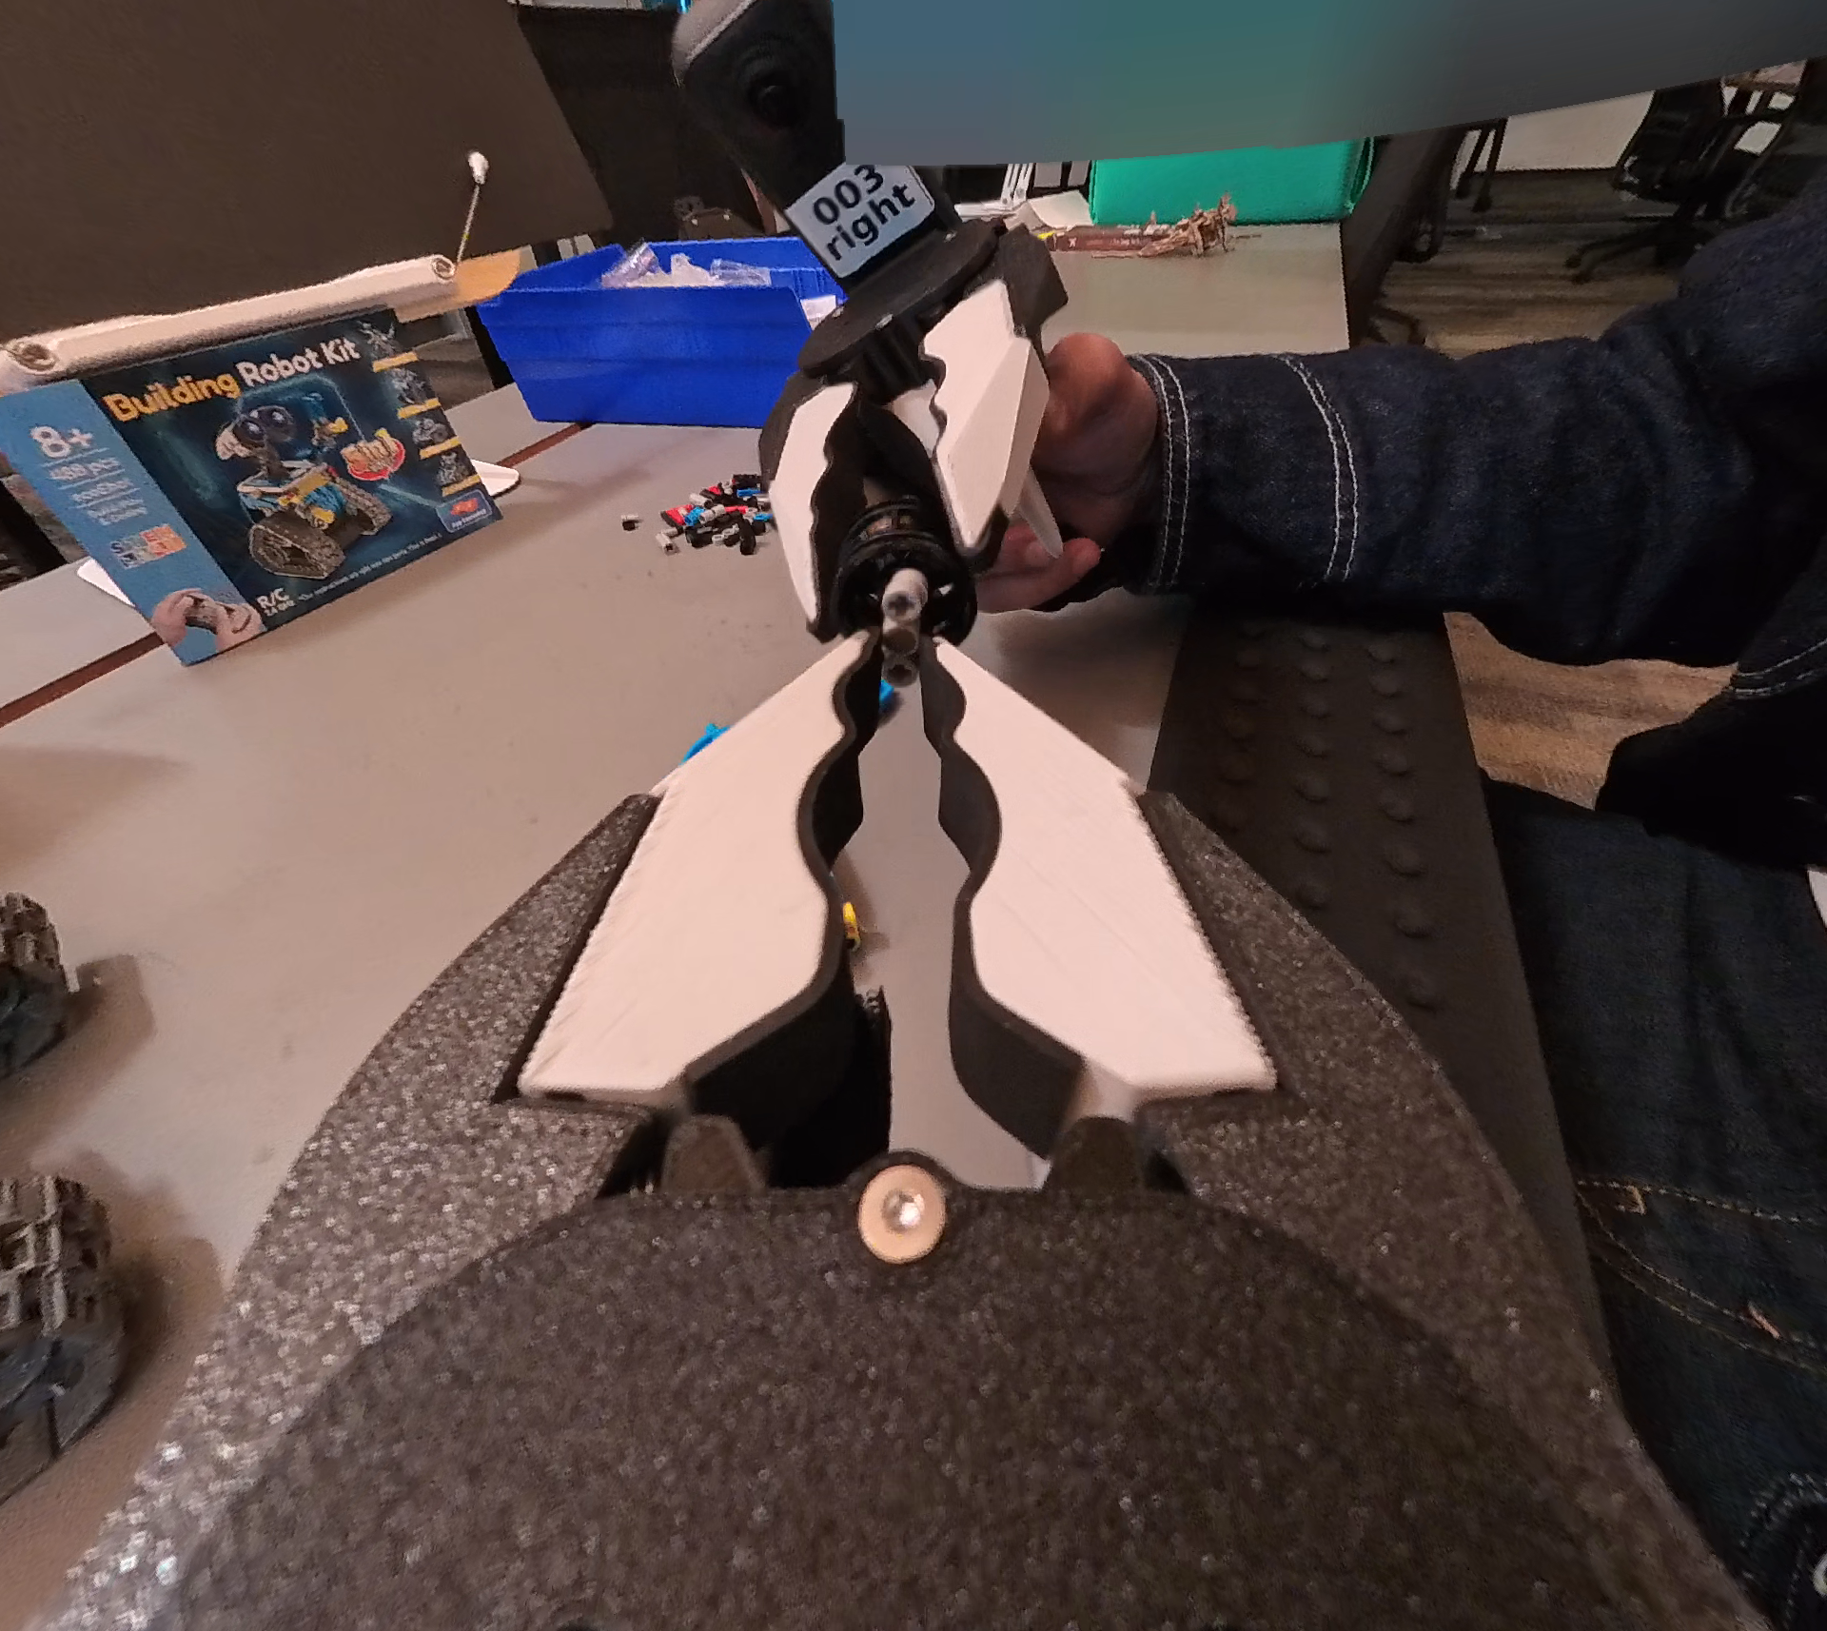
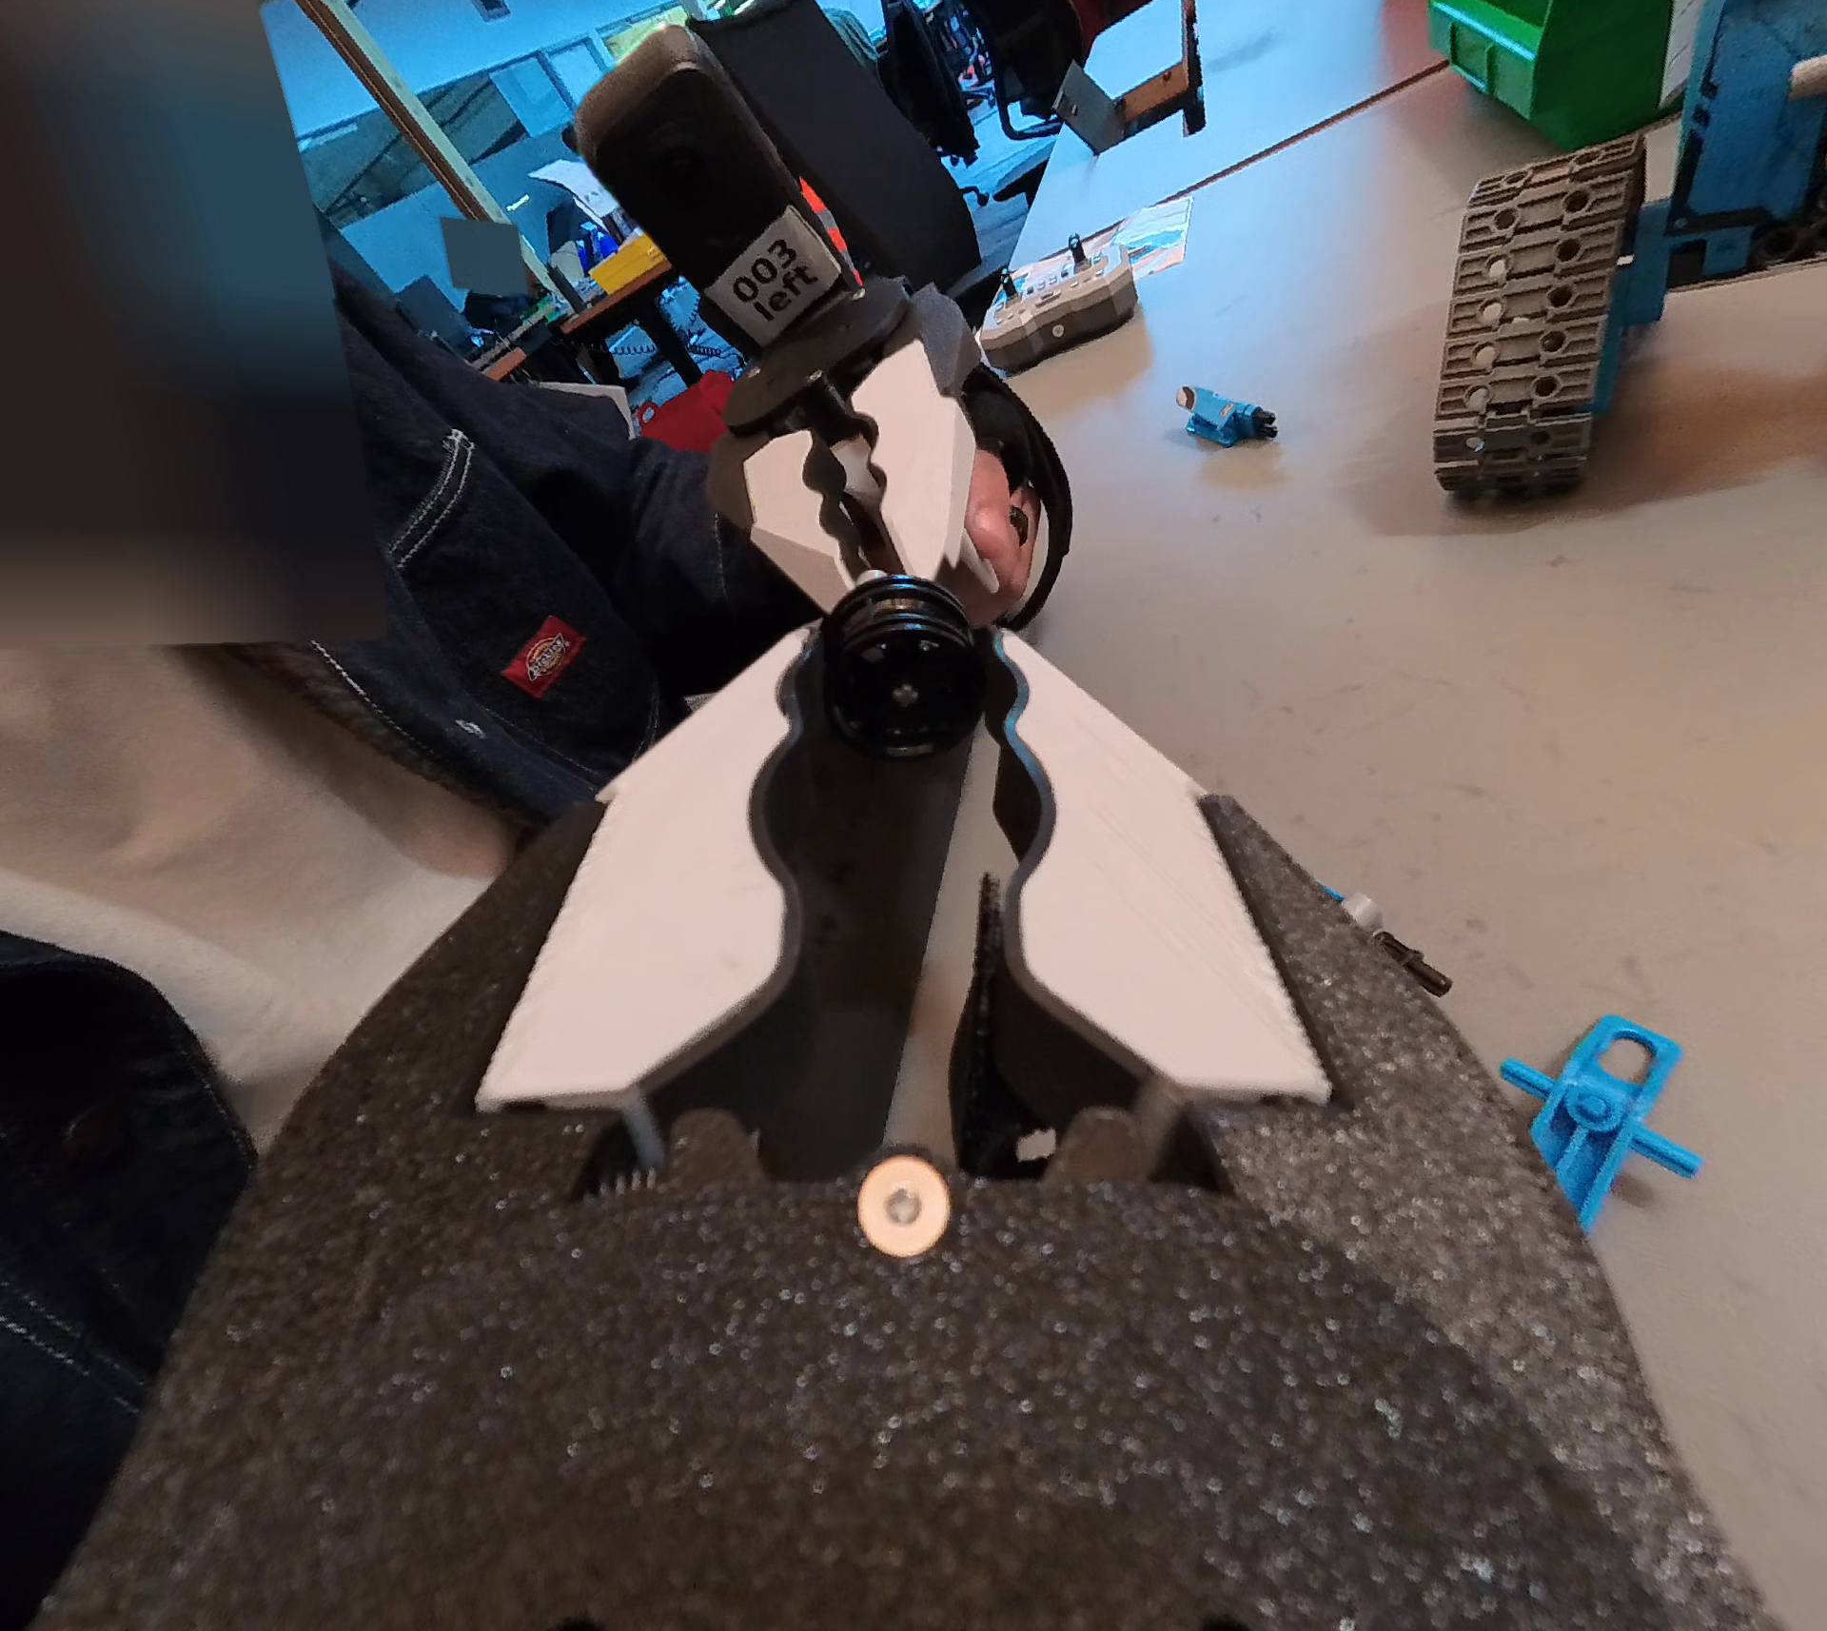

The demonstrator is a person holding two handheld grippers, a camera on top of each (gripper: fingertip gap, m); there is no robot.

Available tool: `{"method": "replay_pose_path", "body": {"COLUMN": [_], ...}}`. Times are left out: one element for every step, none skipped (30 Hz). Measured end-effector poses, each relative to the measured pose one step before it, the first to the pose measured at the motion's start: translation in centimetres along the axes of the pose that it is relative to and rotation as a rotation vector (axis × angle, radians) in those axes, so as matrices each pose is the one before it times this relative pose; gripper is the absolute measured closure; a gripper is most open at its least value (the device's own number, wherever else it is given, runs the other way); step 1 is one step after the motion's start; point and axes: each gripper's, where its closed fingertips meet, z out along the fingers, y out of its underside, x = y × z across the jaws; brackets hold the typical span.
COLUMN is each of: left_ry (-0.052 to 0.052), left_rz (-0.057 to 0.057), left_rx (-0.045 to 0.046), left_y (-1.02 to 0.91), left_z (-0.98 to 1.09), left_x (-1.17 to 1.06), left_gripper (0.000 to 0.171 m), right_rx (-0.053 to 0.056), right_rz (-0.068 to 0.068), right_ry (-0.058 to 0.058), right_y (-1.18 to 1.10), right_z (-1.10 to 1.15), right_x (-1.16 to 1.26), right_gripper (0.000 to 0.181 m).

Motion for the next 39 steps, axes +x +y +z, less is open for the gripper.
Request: {"method": "replay_pose_path", "body": {"left_ry": [0.0024,0.0043,0.0027,0.0026,0.0001,-0.0001,0.0027,-0.0013,-0.0039,-0.0026,-0.0032,-0.0030,0.0005,0.0023,0.0006,-0.0006,-0.0006,0.0027,0.0068,0.0051,0.0024,-0.0001,0.0017,0.0045,0.0021,-0.0015,-0.0070,-0.0101,-0.0063,0.0000,0.0009,-0.0018,-0.0021,-0.0023,-0.0032,-0.0050,-0.0012,0.0040,-0.0019], "left_rz": [-0.0013,-0.0001,0.0030,0.0063,0.0072,0.0054,0.0030,0.0015,0.0001,-0.0014,-0.0053,-0.0101,-0.0112,-0.0084,-0.0047,-0.0007,0.0018,0.0024,0.0035,0.0067,0.0078,0.0045,0.0014,0.0015,0.0034,0.0062,0.0063,0.0016,-0.0034,-0.0045,-0.0021,0.0016,0.0037,0.0053,0.0076,0.0083,0.0072,0.0046,0.0023], "left_rx": [0.00273,-0.00273,-0.00567,-0.00510,-0.00066,0.00225,-0.00187,-0.00383,0.00073,0.00737,0.01325,0.01560,0.01212,0.00396,-0.00071,-0.00033,-0.00149,-0.00483,-0.00546,-0.00392,-0.00351,-0.00270,-0.00120,-0.00179,-0.00475,-0.00652,-0.00307,0.00121,0.00518,0.00785,0.00590,0.00166,-0.00492,-0.00896,-0.00769,-0.00383,-0.00102,-0.00255,-0.00165], "left_y": [-0.034,0.043,0.084,0.074,-0.002,-0.049,0.037,0.056,-0.018,-0.118,-0.204,-0.231,-0.181,-0.041,0.006,0.006,0.018,0.080,0.077,0.053,0.067,0.048,0.012,0.030,0.064,0.083,0.029,-0.035,-0.088,-0.110,-0.101,-0.024,0.077,0.124,0.102,0.031,0.008,0.053,0.018], "left_z": [-0.013,0.040,0.086,0.059,0.022,0.009,0.024,0.025,-0.018,-0.069,-0.146,-0.174,-0.140,-0.080,-0.034,-0.004,0.018,0.059,0.064,0.053,0.032,0.034,0.029,0.034,0.053,0.067,0.023,-0.028,-0.060,-0.095,-0.062,-0.009,0.055,0.096,0.097,0.060,0.018,0.024,0.003], "left_x": [0.027,0.062,0.071,0.111,0.074,0.069,0.078,-0.001,-0.055,-0.052,-0.093,-0.135,-0.100,-0.053,-0.047,-0.025,0.008,0.060,0.126,0.140,0.110,0.053,0.037,0.072,0.070,0.042,-0.030,-0.133,-0.126,-0.045,-0.009,-0.013,-0.002,0.023,0.024,0.004,0.057,0.096,-0.017], "left_gripper": [0.165,0.165,0.165,0.165,0.165,0.165,0.165,0.165,0.165,0.165,0.165,0.164,0.163,0.163,0.163,0.163,0.163,0.164,0.164,0.166,0.167,0.167,0.167,0.166,0.166,0.166,0.166,0.166,0.165,0.165,0.165,0.165,0.165,0.165,0.165,0.165,0.164,0.165,0.165], "right_rx": [0.0001,-0.0031,-0.0047,-0.0051,0.0011,0.0021,-0.0049,-0.0042,-0.0004,0.0040,0.0074,0.0067,0.0041,0.0048,0.0017,-0.0032,-0.0052,-0.0043,-0.0025,-0.0033,-0.0032,0.0068,0.0092,0.0068,0.0013,-0.0039,-0.0061,-0.0007,0.0081,0.0098,0.0074,0.0029,0.0004,-0.0019,-0.0030,-0.0099,-0.0104,0.0001,0.0079], "right_rz": [0.0009,0.0008,0.0000,0.0005,0.0038,0.0046,0.0036,-0.0031,-0.0022,-0.0005,0.0001,0.0006,0.0005,0.0005,0.0008,-0.0004,-0.0001,0.0012,0.0006,0.0014,0.0031,0.0037,0.0065,0.0066,0.0028,-0.0023,-0.0056,-0.0101,-0.0058,0.0039,0.0036,-0.0008,0.0004,0.0025,0.0010,0.0009,0.0027,0.0056,0.0070], "right_ry": [-0.0020,-0.0030,-0.0022,-0.0038,-0.0061,-0.0092,-0.0059,0.0043,0.0047,0.0015,0.0037,0.0044,-0.0001,-0.0019,-0.0013,0.0009,0.0011,-0.0022,-0.0018,-0.0033,-0.0047,-0.0020,-0.0081,-0.0098,-0.0037,0.0005,0.0056,0.0140,0.0086,-0.0034,-0.0007,0.0062,-0.0021,-0.0094,-0.0048,-0.0002,-0.0002,-0.0061,-0.0030], "right_y": [-0.005,0.069,0.093,0.104,0.027,0.019,0.096,0.073,-0.024,-0.094,-0.142,-0.125,-0.095,-0.098,-0.029,0.062,0.088,0.078,0.055,0.071,0.058,-0.081,-0.134,-0.100,-0.011,0.057,0.062,-0.048,-0.181,-0.182,-0.125,-0.055,-0.006,0.031,0.083,0.198,0.217,0.027,-0.084], "right_z": [-0.006,0.073,0.143,0.176,0.159,0.150,0.111,0.026,-0.075,-0.156,-0.193,-0.175,-0.127,-0.068,-0.013,0.032,0.040,0.084,0.095,0.084,0.056,-0.016,-0.002,0.010,0.011,0.012,-0.039,-0.112,-0.174,-0.185,-0.155,-0.081,0.025,0.109,0.156,0.171,0.173,0.104,-0.015], "right_x": [-0.046,-0.060,-0.048,-0.054,-0.069,-0.102,-0.055,0.080,0.071,0.004,0.049,0.074,0.003,-0.029,-0.008,0.013,0.010,-0.042,-0.015,-0.048,-0.052,0.001,-0.071,-0.088,-0.025,0.011,0.056,0.148,0.073,-0.054,0.009,0.118,-0.036,-0.142,-0.081,0.020,0.041,-0.040,0.021], "right_gripper": [0.150,0.150,0.151,0.151,0.151,0.151,0.151,0.151,0.151,0.151,0.151,0.151,0.151,0.151,0.151,0.151,0.151,0.151,0.151,0.151,0.151,0.151,0.151,0.151,0.151,0.151,0.151,0.151,0.151,0.151,0.151,0.151,0.151,0.151,0.151,0.151,0.151,0.151,0.151]}}
